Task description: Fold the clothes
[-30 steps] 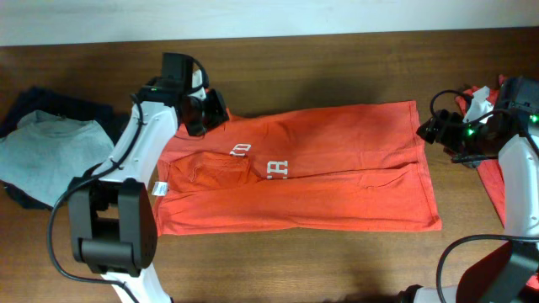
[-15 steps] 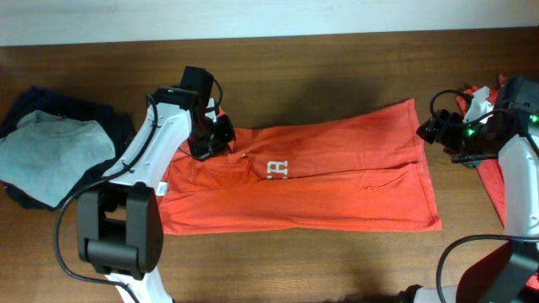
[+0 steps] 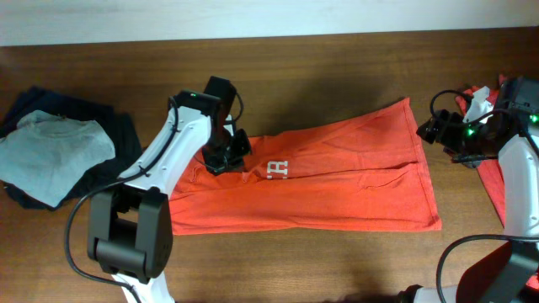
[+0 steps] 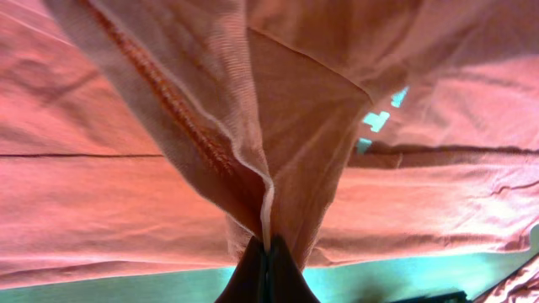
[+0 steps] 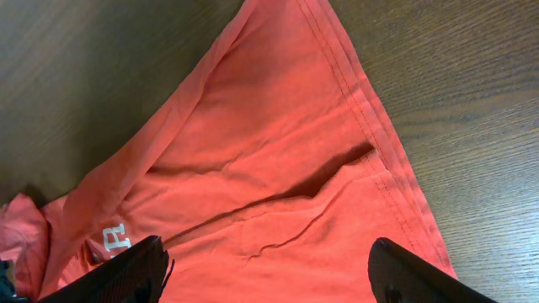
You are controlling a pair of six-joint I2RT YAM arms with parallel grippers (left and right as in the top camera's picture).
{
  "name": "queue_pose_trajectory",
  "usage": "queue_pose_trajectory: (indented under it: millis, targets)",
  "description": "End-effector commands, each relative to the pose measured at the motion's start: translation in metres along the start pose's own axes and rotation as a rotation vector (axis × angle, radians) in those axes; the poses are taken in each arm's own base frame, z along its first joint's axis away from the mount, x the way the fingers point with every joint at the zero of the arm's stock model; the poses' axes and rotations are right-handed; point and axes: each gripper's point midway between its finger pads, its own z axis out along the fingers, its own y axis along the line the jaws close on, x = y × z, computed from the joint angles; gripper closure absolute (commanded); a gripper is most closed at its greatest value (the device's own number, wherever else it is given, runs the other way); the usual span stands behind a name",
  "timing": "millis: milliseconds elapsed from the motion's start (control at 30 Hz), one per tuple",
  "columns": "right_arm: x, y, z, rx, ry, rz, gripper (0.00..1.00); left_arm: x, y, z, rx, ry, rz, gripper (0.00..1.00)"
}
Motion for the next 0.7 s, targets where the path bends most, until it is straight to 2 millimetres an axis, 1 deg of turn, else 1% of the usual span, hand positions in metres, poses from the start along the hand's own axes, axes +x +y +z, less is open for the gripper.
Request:
queue_pose_trajectory:
  millis: [0,67,167,233,267,300,333,367,400,433,500,533,567,667]
  targets:
    - [-0.005,0.001,-0.007,0.006,-0.026,-0.018,0.19,0.006,-0.01,-0.011,0.03,-0.011,0.008,1.0]
    - [-0.005,0.001,-0.007,0.006,-0.026,-0.018,0.19,0.006,-0.009,-0.011,0.026,-0.01,0.022,0.98]
    - [-0.005,0.001,-0.007,0.006,-0.025,-0.018,0.18,0.0,-0.001,-0.015,0.015,-0.028,0.018,0.85]
    - [-0.005,0.001,-0.007,0.006,-0.025,-0.017,0.18,-0.01,0.01,-0.023,0.002,-0.064,-0.006,0.76]
    - [-0.005,0.001,-0.007,0.006,-0.025,-0.017,0.18,-0.014,0.015,-0.028,0.002,-0.078,-0.012,0.7]
    - [-0.005,0.001,-0.007,0.006,-0.026,-0.018,0.18,-0.021,0.022,-0.035,0.007,-0.097,-0.016,0.61]
    - [-0.005,0.001,-0.007,0.006,-0.026,-0.018,0.19,-0.026,0.028,-0.04,0.012,-0.114,-0.017,0.56]
    - [-0.005,0.001,-0.007,0.006,-0.026,-0.018,0.19,-0.038,0.039,-0.048,0.012,-0.15,-0.016,0.48]
    - [-0.005,0.001,-0.007,0.006,-0.026,-0.018,0.19,-0.046,0.045,-0.051,0.004,-0.178,-0.02,0.44]
    - [-0.005,0.001,-0.007,0.006,-0.026,-0.018,0.19,-0.055,0.052,-0.054,-0.009,-0.21,-0.027,0.42]
    - [-0.005,0.001,-0.007,0.006,-0.025,-0.017,0.18,-0.074,0.062,-0.054,-0.042,-0.273,-0.01,0.43]
    - [-0.005,0.001,-0.007,0.006,-0.025,-0.017,0.18,-0.083,0.062,-0.051,-0.051,-0.295,0.023,0.43]
    - [-0.005,0.001,-0.007,0.006,-0.025,-0.017,0.18,-0.087,0.061,-0.049,-0.05,-0.302,0.044,0.44]
    - [-0.004,0.001,-0.007,0.006,-0.022,-0.016,0.18,-0.099,0.061,-0.032,-0.065,-0.297,0.092,0.45]
